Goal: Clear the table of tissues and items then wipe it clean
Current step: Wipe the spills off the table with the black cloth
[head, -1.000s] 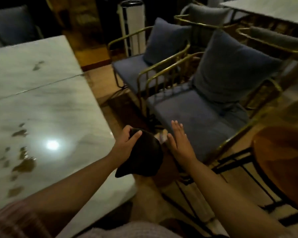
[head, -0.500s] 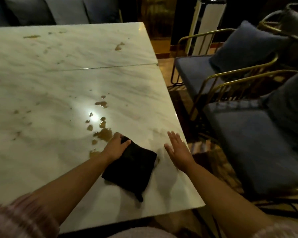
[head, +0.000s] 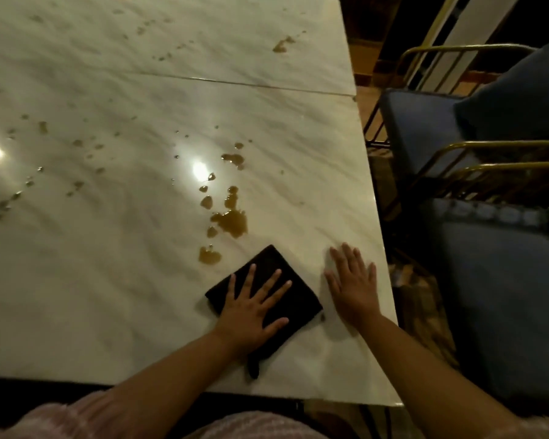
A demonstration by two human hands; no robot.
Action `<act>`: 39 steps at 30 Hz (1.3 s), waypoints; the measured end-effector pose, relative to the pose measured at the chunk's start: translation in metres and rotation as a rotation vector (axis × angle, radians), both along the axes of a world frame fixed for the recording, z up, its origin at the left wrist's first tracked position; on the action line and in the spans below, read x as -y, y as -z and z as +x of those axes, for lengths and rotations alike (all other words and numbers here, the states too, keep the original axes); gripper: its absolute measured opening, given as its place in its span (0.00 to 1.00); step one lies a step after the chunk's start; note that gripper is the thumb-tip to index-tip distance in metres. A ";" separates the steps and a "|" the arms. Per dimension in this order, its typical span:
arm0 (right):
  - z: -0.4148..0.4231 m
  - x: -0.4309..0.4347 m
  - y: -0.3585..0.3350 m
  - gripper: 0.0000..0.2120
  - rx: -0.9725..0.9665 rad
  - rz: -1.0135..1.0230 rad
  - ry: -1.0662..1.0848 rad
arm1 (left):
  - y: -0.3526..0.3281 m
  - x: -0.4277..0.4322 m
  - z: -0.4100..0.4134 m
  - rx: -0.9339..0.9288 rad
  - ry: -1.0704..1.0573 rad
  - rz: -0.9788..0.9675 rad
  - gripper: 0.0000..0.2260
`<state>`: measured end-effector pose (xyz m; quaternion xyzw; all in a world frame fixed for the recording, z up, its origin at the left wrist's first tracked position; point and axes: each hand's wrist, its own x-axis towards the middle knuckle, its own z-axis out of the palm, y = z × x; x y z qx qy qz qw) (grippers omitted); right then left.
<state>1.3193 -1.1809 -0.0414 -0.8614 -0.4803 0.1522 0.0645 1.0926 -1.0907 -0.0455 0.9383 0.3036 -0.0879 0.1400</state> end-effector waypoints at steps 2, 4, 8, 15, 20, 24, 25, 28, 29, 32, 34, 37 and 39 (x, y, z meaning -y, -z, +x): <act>0.005 -0.017 -0.002 0.32 -0.003 -0.003 -0.034 | 0.001 -0.010 -0.014 0.050 -0.088 0.013 0.34; 0.005 -0.033 -0.004 0.27 0.011 -0.010 -0.111 | -0.004 -0.021 -0.031 0.049 -0.274 -0.039 0.37; 0.002 -0.048 -0.008 0.25 0.012 0.001 -0.232 | -0.010 -0.054 -0.094 0.004 -0.498 0.016 0.44; 0.005 -0.048 -0.006 0.26 0.045 -0.003 -0.238 | -0.011 -0.093 -0.076 0.152 -1.151 0.013 0.28; 0.007 -0.050 -0.009 0.26 0.051 -0.021 -0.248 | 0.006 -0.021 -0.047 0.172 -0.501 0.116 0.27; 0.006 -0.049 -0.009 0.25 0.049 -0.012 -0.253 | 0.007 -0.016 -0.088 0.123 -0.321 0.130 0.29; 0.007 -0.049 -0.010 0.25 0.047 -0.014 -0.254 | 0.008 -0.024 -0.103 0.112 -0.492 0.146 0.31; 0.007 -0.050 -0.011 0.25 0.047 -0.026 -0.263 | -0.003 -0.051 -0.140 -0.002 -1.084 0.089 0.35; 0.007 -0.049 -0.010 0.25 0.047 -0.033 -0.268 | -0.008 -0.055 -0.141 -0.043 -1.208 0.036 0.33; 0.007 -0.049 -0.008 0.25 0.042 -0.053 -0.281 | -0.011 -0.044 -0.099 -0.020 -1.134 0.022 0.30; 0.010 -0.050 -0.009 0.26 0.023 -0.079 -0.296 | -0.003 -0.018 -0.048 0.057 -0.823 0.039 0.31; 0.017 -0.050 -0.010 0.28 -0.031 -0.109 -0.341 | -0.001 0.035 0.006 0.060 -0.254 0.104 0.30; 0.025 -0.046 -0.011 0.27 -0.048 -0.108 -0.371 | 0.001 0.041 -0.002 0.037 -0.004 0.147 0.30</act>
